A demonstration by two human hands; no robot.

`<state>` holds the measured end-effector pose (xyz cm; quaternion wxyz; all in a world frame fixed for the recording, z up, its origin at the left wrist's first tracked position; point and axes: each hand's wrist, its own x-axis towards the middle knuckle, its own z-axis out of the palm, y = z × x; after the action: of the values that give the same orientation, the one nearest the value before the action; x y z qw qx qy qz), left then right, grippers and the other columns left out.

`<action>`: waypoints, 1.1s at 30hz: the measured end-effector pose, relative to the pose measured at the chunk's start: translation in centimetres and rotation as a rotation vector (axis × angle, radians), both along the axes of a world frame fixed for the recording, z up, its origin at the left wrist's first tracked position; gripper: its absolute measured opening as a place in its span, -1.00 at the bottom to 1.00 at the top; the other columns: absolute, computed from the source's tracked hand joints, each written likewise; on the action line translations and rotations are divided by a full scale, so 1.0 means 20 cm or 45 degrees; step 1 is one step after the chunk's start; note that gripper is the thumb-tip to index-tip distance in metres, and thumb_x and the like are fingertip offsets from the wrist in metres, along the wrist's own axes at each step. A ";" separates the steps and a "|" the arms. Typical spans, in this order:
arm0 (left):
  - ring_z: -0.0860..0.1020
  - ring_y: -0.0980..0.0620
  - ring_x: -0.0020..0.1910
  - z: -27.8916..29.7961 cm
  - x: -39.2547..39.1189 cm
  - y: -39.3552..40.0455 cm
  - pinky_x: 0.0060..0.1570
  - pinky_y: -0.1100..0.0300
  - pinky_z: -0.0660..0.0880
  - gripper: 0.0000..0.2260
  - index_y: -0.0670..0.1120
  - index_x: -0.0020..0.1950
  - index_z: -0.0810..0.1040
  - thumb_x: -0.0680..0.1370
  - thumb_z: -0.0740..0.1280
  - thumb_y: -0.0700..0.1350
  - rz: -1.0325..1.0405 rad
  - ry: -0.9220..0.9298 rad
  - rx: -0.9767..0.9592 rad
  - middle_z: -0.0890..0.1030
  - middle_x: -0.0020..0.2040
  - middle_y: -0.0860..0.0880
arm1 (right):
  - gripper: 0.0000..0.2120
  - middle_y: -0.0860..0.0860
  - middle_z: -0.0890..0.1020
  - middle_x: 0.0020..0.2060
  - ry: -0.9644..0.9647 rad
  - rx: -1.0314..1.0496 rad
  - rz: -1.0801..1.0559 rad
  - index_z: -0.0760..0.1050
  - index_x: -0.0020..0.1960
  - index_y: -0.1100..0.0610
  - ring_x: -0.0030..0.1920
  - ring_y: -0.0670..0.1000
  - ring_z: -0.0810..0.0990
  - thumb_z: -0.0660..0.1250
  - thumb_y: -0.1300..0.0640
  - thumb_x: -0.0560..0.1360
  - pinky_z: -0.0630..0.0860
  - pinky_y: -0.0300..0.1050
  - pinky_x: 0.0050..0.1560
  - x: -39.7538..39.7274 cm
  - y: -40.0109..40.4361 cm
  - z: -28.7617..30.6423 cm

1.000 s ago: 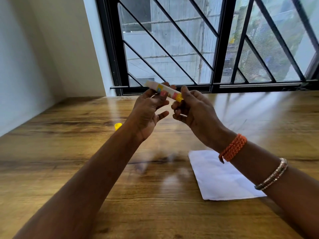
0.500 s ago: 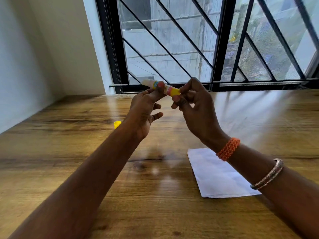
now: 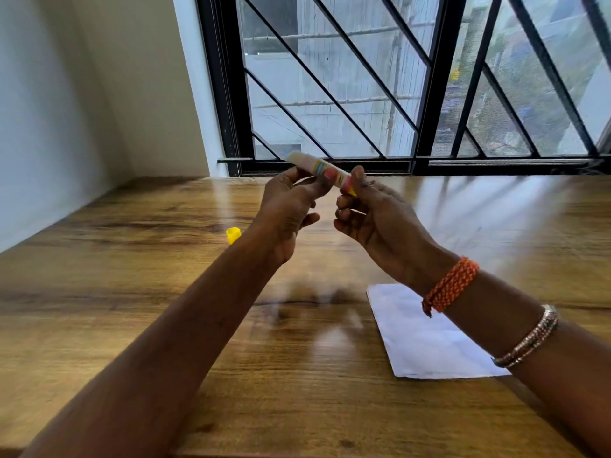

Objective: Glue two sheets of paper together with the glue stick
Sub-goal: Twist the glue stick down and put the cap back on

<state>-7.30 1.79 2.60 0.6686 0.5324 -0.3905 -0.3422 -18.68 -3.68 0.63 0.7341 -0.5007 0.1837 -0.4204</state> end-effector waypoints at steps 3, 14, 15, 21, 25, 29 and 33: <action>0.36 0.09 -0.21 -0.01 -0.01 0.00 -0.24 0.19 0.39 -0.86 -0.03 0.01 0.57 0.47 0.38 -0.09 0.028 0.034 0.044 0.55 -0.19 0.09 | -0.90 0.03 0.60 -0.37 0.076 -0.320 -0.243 0.40 -0.11 0.14 -0.36 -0.08 0.56 0.29 0.15 0.55 0.56 -0.20 -0.27 0.01 0.02 0.00; 0.48 0.11 -0.12 -0.04 -0.05 0.00 -0.24 0.22 0.45 -0.84 -0.03 0.04 0.57 0.49 0.33 -0.04 -0.108 0.233 -0.056 0.62 -0.08 0.08 | -0.78 -0.02 0.63 -0.48 0.113 -0.353 -0.372 0.49 -0.04 0.26 -0.41 -0.11 0.61 0.31 0.08 0.55 0.53 -0.27 -0.34 0.00 0.06 0.04; 0.52 0.15 -0.19 -0.04 -0.05 0.00 -0.28 0.24 0.47 -0.89 -0.03 0.00 0.57 0.51 0.32 -0.07 -0.150 0.242 -0.071 0.63 -0.15 0.09 | -0.74 -0.01 0.63 -0.49 0.102 -0.266 -0.258 0.52 -0.04 0.28 -0.42 -0.11 0.61 0.27 0.06 0.57 0.53 -0.29 -0.36 0.00 0.06 0.03; 0.53 0.08 -0.08 -0.04 -0.05 -0.01 -0.19 0.22 0.48 -0.86 -0.07 0.01 0.57 0.51 0.31 -0.06 -0.118 0.256 -0.054 0.61 -0.07 -0.02 | -0.58 0.01 0.60 -0.53 0.138 0.032 -0.049 0.49 -0.22 0.20 -0.52 -0.07 0.55 0.14 -0.10 0.60 0.52 -0.24 -0.38 0.01 0.06 0.01; 0.46 -0.02 -0.02 -0.05 -0.05 -0.01 -0.23 0.20 0.46 -0.77 -0.09 0.05 0.57 0.46 0.37 -0.01 -0.031 0.196 -0.002 0.58 0.00 -0.07 | -0.55 0.03 0.60 -0.53 0.094 0.099 -0.034 0.50 -0.23 0.22 -0.51 -0.07 0.55 0.13 -0.11 0.60 0.53 -0.27 -0.43 0.02 0.08 0.00; 0.40 0.05 -0.19 -0.05 -0.05 0.00 -0.25 0.20 0.44 -0.71 -0.11 0.06 0.59 0.43 0.40 0.04 0.033 0.134 0.018 0.56 -0.13 -0.01 | -0.64 -0.01 0.61 -0.51 0.182 -0.117 -0.172 0.52 -0.22 0.20 -0.48 -0.12 0.55 0.22 -0.07 0.56 0.51 -0.32 -0.40 0.02 0.08 -0.01; 0.40 0.08 -0.20 -0.04 -0.05 0.00 -0.20 0.19 0.43 -0.70 -0.08 0.06 0.60 0.41 0.42 0.06 0.114 0.123 0.056 0.57 -0.15 0.05 | -0.76 0.01 0.68 -0.34 0.441 -0.620 -0.567 0.46 -0.17 0.12 -0.29 -0.05 0.64 0.39 -0.05 0.46 0.61 -0.07 -0.18 0.01 0.08 -0.02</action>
<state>-8.35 1.78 1.73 0.6894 0.5470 -0.3258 -0.3456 -18.54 -2.12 0.32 0.4420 -0.6721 0.3041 -0.5103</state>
